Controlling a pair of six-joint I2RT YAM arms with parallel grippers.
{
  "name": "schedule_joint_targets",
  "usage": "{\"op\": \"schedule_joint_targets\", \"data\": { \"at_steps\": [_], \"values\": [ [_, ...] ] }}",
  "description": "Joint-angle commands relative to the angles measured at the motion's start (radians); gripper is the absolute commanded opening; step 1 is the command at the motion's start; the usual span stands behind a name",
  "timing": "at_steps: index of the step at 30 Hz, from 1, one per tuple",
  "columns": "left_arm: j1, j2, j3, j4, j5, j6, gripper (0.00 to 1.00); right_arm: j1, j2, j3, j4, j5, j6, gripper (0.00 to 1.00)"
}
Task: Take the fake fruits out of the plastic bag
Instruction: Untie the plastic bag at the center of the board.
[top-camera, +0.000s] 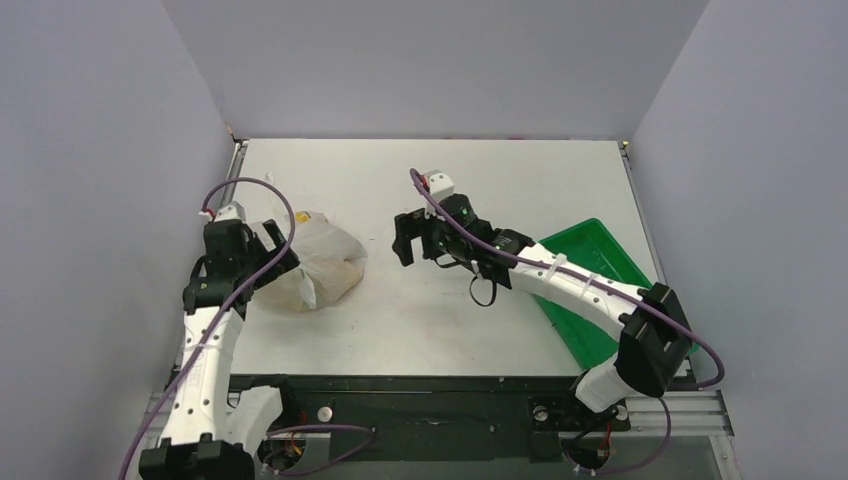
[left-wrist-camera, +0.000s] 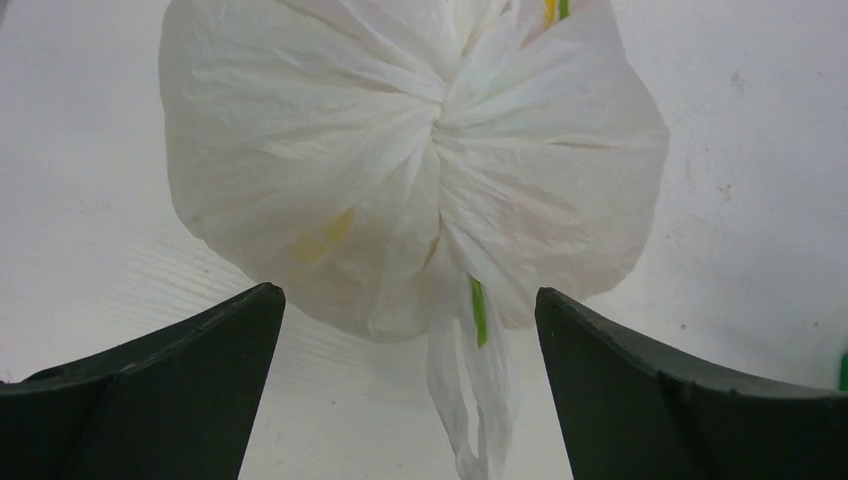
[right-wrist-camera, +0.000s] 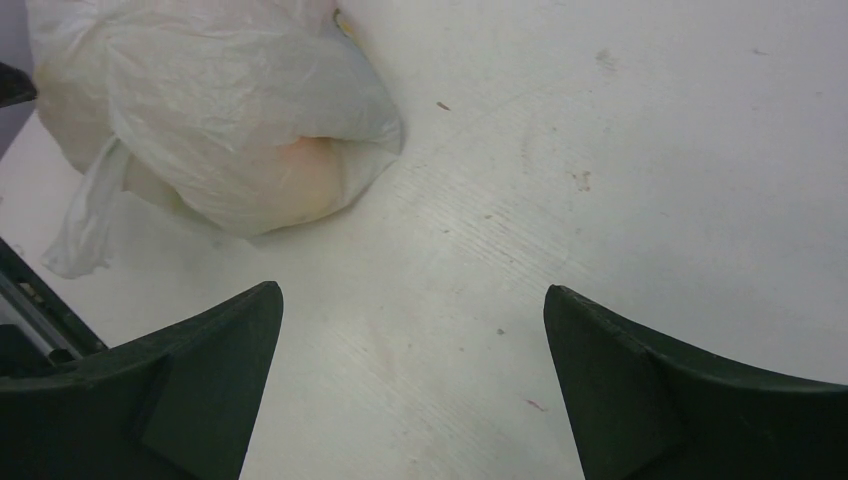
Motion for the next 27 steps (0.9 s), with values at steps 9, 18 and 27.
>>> {"op": "schedule_joint_targets", "data": {
  "at_steps": [9,18,27],
  "values": [
    [0.081,0.213,0.020,0.275,0.061,0.172,0.86,0.124,0.220,0.211,0.264,-0.122,0.268,0.98],
    [0.094,0.161,-0.077,0.391,0.125,0.189,0.39,0.157,0.334,0.266,0.381,-0.143,0.343,0.87],
    [0.095,0.203,-0.065,0.366,0.141,0.191,0.16,0.188,0.429,0.417,0.283,-0.096,0.312,0.80]
  ]
}}
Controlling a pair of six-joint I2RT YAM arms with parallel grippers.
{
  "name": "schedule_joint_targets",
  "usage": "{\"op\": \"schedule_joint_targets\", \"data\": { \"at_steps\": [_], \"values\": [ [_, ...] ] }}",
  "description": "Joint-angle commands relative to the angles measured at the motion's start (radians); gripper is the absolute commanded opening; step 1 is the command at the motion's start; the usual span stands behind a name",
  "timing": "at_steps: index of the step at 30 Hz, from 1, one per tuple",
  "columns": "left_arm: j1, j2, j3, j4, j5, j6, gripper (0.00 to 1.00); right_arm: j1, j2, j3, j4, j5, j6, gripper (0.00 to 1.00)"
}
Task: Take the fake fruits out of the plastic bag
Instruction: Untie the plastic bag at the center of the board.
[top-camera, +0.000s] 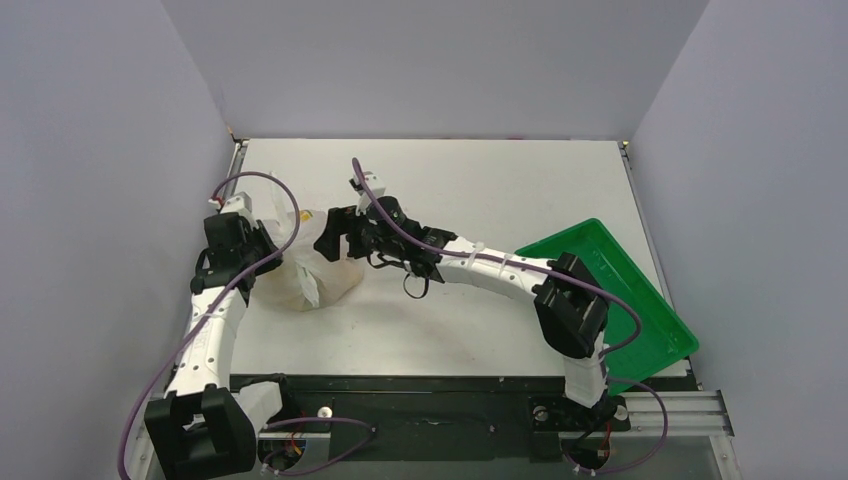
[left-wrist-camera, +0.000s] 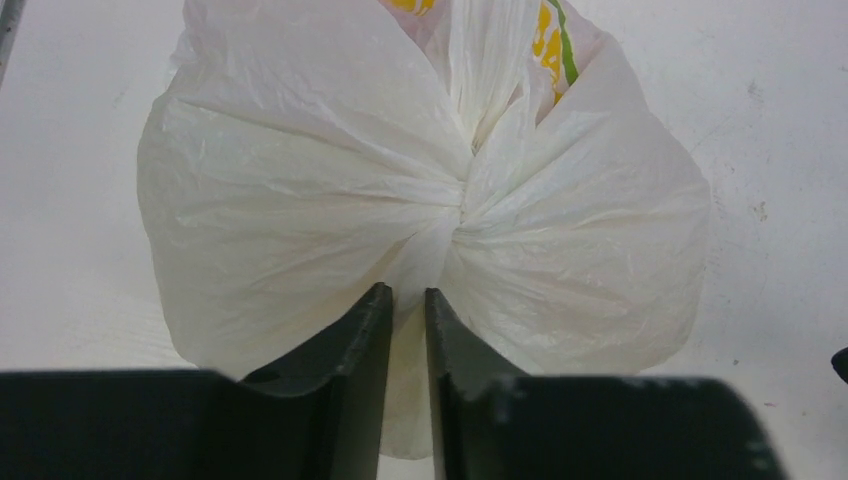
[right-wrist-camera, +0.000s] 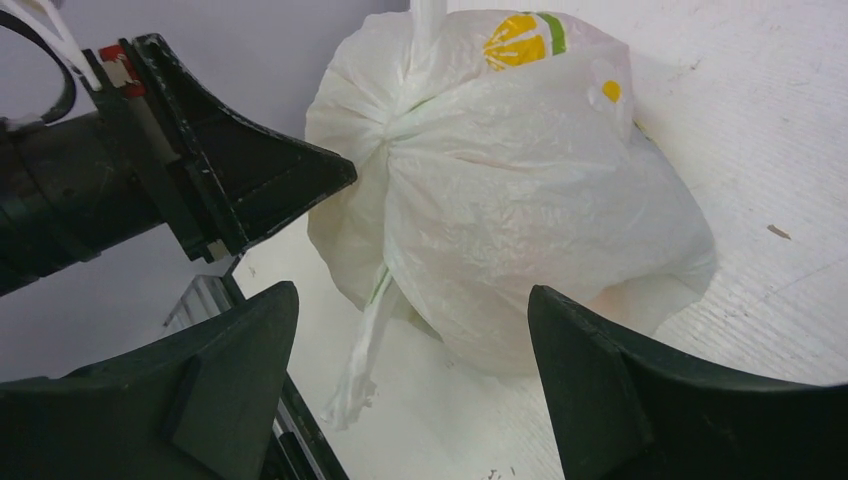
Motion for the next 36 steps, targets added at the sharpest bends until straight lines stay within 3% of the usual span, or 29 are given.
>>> {"op": "schedule_joint_targets", "data": {
  "at_steps": [1,10,14,18,23,25,29,33,36],
  "values": [
    [0.005,0.009,0.013,0.051,0.037,0.014,0.06,0.029,0.031,0.129,-0.022,0.053,-0.011,0.79],
    [0.004,0.034,0.017,0.054,0.061,0.020,0.00,0.074,0.155,0.298,-0.135,0.133,-0.020,0.70],
    [0.004,-0.001,0.009,0.051,0.007,0.012,0.34,0.078,0.208,0.336,-0.144,0.133,-0.015,0.67],
    [0.001,-0.012,-0.002,0.057,-0.022,0.006,0.46,0.080,0.249,0.369,-0.137,0.131,-0.011,0.66],
    [-0.002,0.065,0.020,0.016,-0.015,0.007,0.49,0.079,0.272,0.383,-0.131,0.130,0.012,0.66],
    [-0.002,0.094,0.031,0.007,0.006,0.010,0.45,0.079,0.277,0.384,-0.125,0.132,0.022,0.66],
    [-0.002,0.100,0.034,0.014,0.043,0.021,0.03,0.081,0.281,0.391,-0.132,0.173,0.030,0.66],
    [-0.003,0.058,0.023,0.030,0.059,0.031,0.00,0.093,0.283,0.417,-0.173,0.245,-0.008,0.70],
    [-0.005,0.024,0.002,0.070,0.118,0.037,0.00,0.101,0.293,0.437,-0.205,0.291,-0.035,0.79]
  ]
}}
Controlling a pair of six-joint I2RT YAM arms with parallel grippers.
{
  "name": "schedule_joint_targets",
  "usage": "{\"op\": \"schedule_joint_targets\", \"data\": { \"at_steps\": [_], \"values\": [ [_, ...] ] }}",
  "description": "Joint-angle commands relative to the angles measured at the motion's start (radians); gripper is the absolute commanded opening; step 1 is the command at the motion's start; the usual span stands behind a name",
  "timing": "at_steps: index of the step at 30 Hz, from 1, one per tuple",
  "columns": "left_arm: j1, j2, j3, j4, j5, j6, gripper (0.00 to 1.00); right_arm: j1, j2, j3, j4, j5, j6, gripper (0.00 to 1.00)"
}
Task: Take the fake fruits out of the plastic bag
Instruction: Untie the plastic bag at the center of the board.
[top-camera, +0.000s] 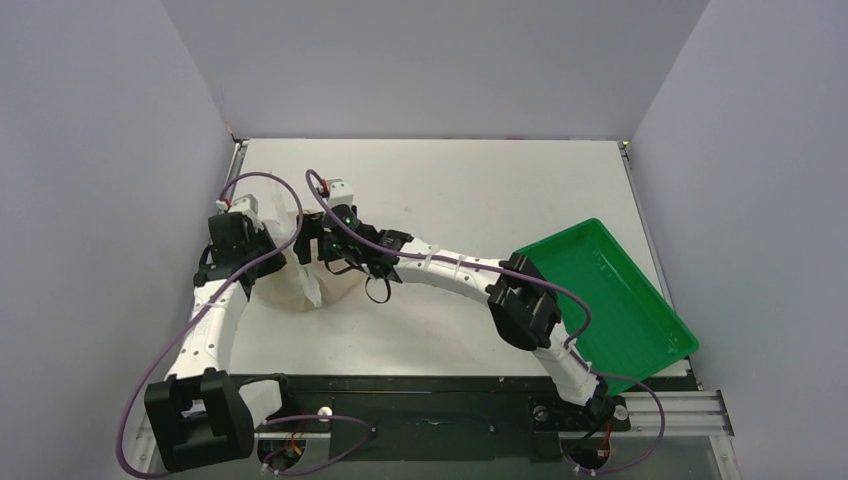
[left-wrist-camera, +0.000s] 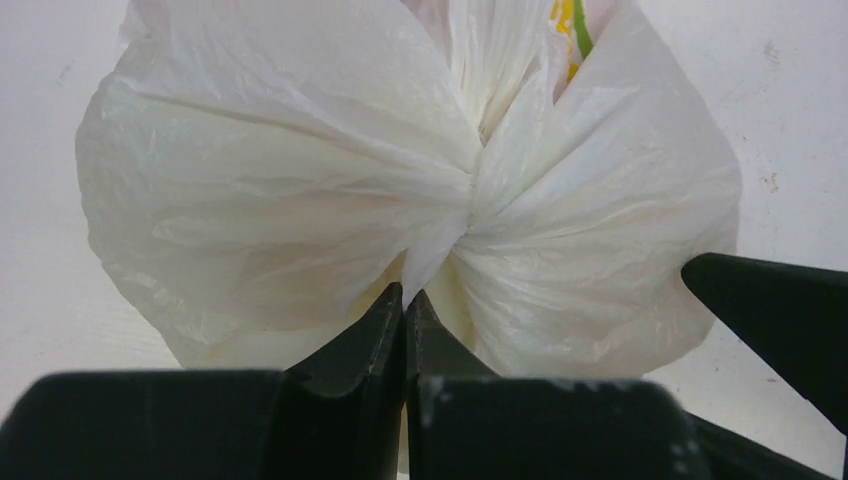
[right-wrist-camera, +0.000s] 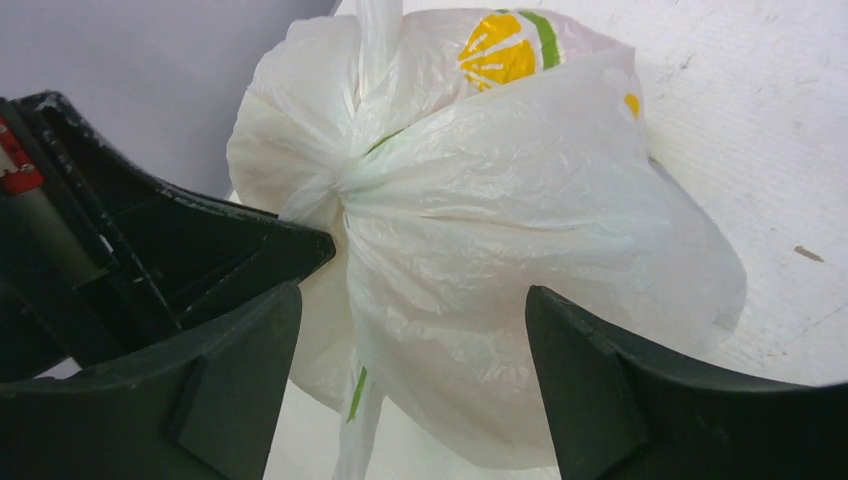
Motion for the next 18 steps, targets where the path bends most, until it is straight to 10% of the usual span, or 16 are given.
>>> {"op": "schedule_joint_targets", "data": {
  "at_steps": [1,7,18],
  "values": [
    [-0.006,-0.076,-0.002,0.078,0.089,0.023,0.00,0.022,0.009,0.074,-0.019,0.112,-0.048,0.80],
    [-0.016,-0.113,-0.017,0.099,0.125,0.032,0.00,0.032,0.044,0.091,0.005,0.127,-0.057,0.83],
    [-0.026,-0.142,-0.026,0.105,0.116,0.036,0.00,0.025,0.054,0.067,0.043,0.174,-0.018,0.41]
  ]
}}
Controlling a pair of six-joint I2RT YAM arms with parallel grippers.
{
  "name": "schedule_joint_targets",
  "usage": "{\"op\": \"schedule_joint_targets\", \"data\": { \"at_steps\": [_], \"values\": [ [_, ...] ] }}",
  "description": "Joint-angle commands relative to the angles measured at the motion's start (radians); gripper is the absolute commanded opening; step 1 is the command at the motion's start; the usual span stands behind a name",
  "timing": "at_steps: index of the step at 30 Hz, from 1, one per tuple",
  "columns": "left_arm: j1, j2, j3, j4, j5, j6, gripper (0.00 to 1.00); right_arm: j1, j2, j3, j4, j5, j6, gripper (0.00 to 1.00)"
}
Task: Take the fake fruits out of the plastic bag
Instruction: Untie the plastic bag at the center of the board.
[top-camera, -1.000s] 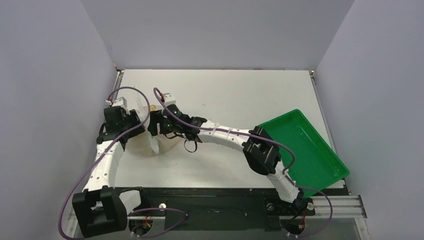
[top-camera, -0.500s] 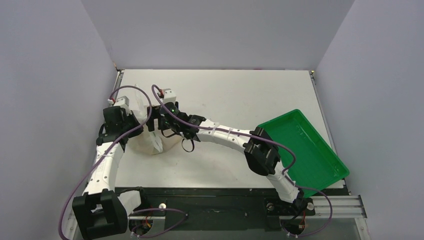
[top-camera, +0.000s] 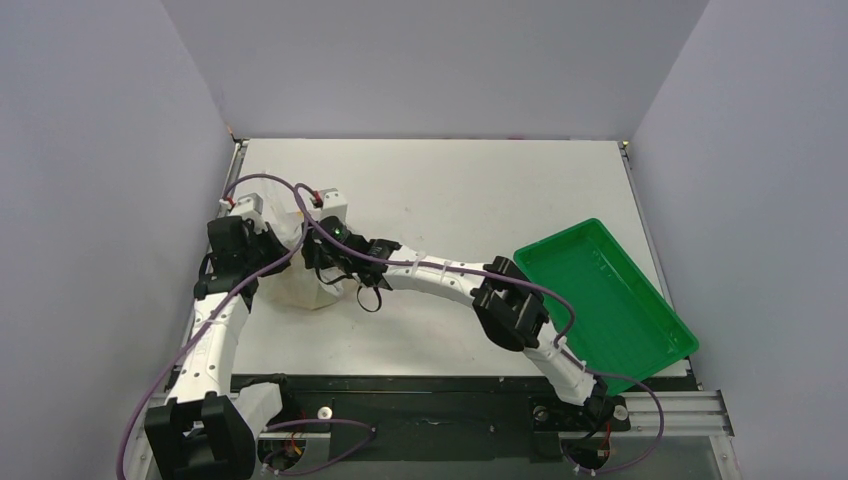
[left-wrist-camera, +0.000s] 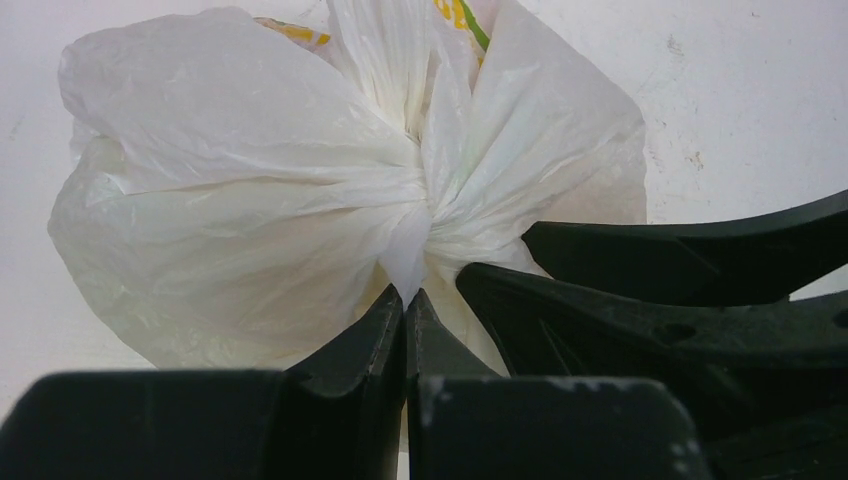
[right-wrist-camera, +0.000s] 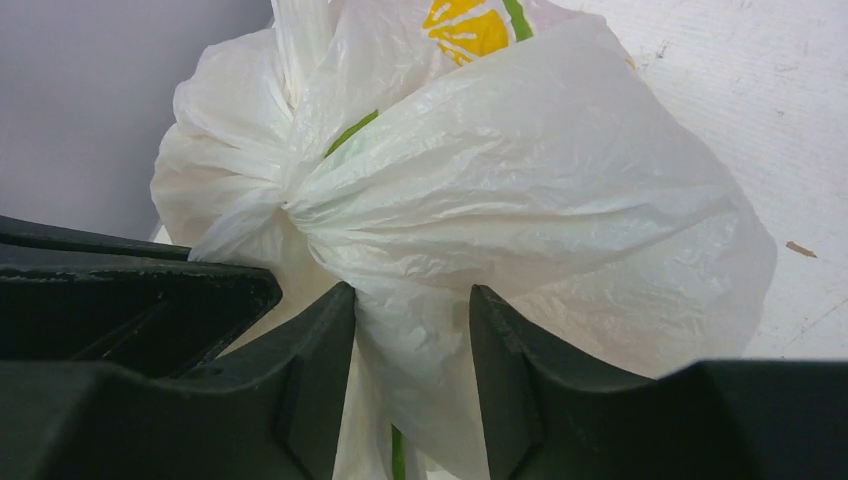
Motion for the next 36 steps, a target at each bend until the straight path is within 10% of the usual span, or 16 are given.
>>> {"op": "schedule_joint_targets", "data": {
  "at_steps": [1,8,22,31,36],
  "values": [
    [-0.004,-0.029,0.009,0.062,0.027,0.017,0.00,-0.001,-0.028,0.004,0.054,0.053,0.022,0.36],
    [-0.005,-0.033,0.015,0.040,-0.060,0.008,0.00,-0.064,-0.096,-0.102,0.105,-0.021,0.112,0.00],
    [0.043,-0.082,0.028,-0.012,-0.245,-0.023,0.00,-0.321,-0.315,-0.558,0.458,-0.653,0.225,0.00],
    [0.043,-0.138,0.027,-0.014,-0.173,-0.006,0.00,-0.355,-0.328,-0.646,0.500,-0.698,0.246,0.00],
    [0.036,-0.207,0.011,0.035,-0.118,0.012,0.28,-0.352,-0.340,-0.641,0.486,-0.700,0.250,0.00]
  ]
}}
